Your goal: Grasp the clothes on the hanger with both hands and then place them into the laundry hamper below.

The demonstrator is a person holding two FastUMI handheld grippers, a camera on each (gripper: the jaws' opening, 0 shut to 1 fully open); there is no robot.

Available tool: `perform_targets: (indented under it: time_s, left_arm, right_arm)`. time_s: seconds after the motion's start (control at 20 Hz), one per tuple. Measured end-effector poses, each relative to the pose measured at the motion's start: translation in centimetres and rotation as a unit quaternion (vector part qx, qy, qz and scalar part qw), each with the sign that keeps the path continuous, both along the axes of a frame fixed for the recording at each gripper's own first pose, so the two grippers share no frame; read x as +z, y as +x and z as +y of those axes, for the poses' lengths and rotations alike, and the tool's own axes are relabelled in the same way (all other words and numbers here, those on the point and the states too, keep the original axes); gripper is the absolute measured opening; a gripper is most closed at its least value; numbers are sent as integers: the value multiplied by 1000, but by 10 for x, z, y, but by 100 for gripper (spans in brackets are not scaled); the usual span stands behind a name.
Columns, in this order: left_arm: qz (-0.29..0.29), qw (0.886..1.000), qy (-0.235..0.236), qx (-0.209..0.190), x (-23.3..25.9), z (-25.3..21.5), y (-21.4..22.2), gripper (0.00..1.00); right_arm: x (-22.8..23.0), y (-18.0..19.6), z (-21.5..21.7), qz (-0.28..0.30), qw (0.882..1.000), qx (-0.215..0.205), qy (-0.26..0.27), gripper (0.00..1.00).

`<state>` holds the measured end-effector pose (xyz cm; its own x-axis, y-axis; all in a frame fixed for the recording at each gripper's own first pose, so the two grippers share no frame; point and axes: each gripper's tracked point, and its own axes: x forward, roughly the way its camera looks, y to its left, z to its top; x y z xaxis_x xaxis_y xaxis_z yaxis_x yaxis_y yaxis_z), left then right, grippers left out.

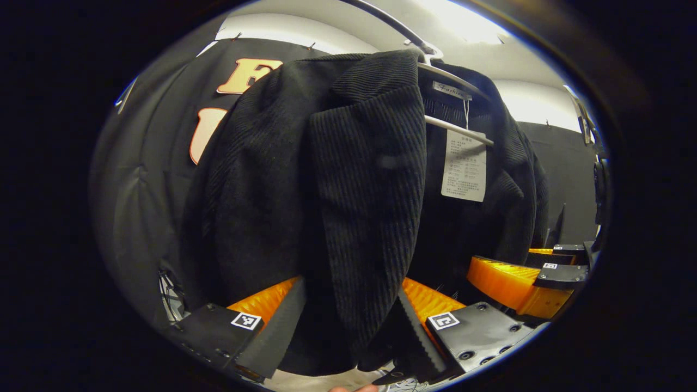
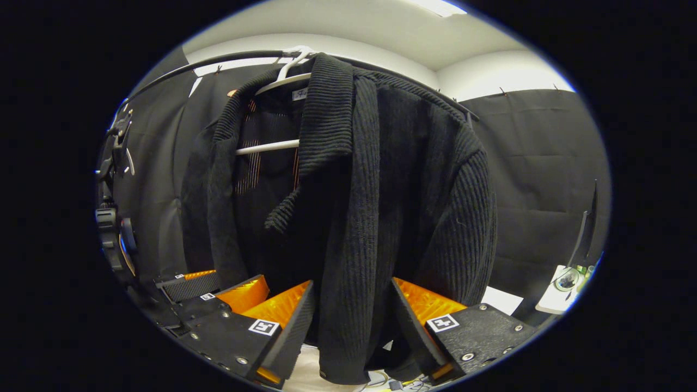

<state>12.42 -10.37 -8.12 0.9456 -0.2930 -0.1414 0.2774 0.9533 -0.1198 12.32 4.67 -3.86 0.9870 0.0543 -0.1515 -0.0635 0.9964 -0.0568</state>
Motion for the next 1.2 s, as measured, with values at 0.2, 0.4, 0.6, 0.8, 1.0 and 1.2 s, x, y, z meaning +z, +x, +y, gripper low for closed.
perform_targets:
  time_s: [0.2, 0.4, 0.6, 0.8, 1.0, 1.2]
  left_arm:
    - [-11, 1000, 12, -9, 5, -5, 1, 90]
    - [-25, 999, 26, -27, 10, -13, 0, 76]
    - [-34, 998, 36, -25, 12, -13, 0, 54]
    - [-31, 999, 29, -14, 12, -9, 1, 41]
    - [-29, 999, 24, -17, 15, -4, -3, 13]
    - [-44, 997, 55, 12, 27, 14, -16, 11]
  right_arm:
    - [-5, 5, 0, 6, 1000, -4, 13, 71]
    - [-5, 8, -1, 4, 1000, -8, 17, 57]
    - [-7, 7, -2, 3, 1000, -9, 13, 40]
    - [-10, 6, -7, 8, 1000, -16, 14, 14]
    - [-7, 1, -15, 3, 999, -25, 25, 1]
    - [2, -11, -23, -21, 999, -29, 35, 0]
